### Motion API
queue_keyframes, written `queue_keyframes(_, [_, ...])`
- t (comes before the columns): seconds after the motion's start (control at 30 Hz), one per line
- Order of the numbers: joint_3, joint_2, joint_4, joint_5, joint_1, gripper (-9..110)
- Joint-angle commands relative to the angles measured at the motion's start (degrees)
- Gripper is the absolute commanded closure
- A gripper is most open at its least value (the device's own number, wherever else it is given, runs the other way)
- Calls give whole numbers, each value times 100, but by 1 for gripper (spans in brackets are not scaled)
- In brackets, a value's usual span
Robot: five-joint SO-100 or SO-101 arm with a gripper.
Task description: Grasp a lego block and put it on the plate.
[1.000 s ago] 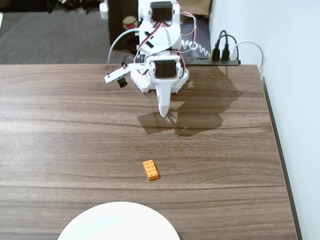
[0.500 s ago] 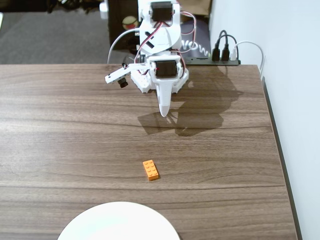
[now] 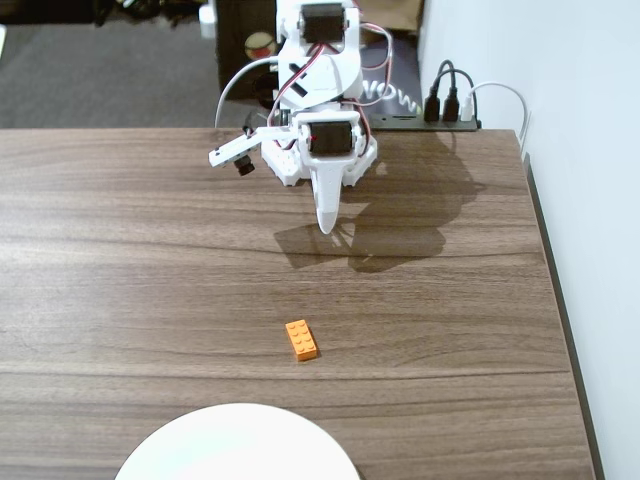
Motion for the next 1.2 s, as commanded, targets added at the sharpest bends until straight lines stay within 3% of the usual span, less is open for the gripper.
queue_keyframes(0.0, [-70,-176,-158,-18,70,101])
queue_keyframes(0.57, [-1020,-1415,-844,-721,809,101])
queue_keyframes(0.97, [-1846,-2575,-1046,-2312,1564,101])
queue_keyframes(1.17, [-1881,-3067,-1134,-4131,1837,101])
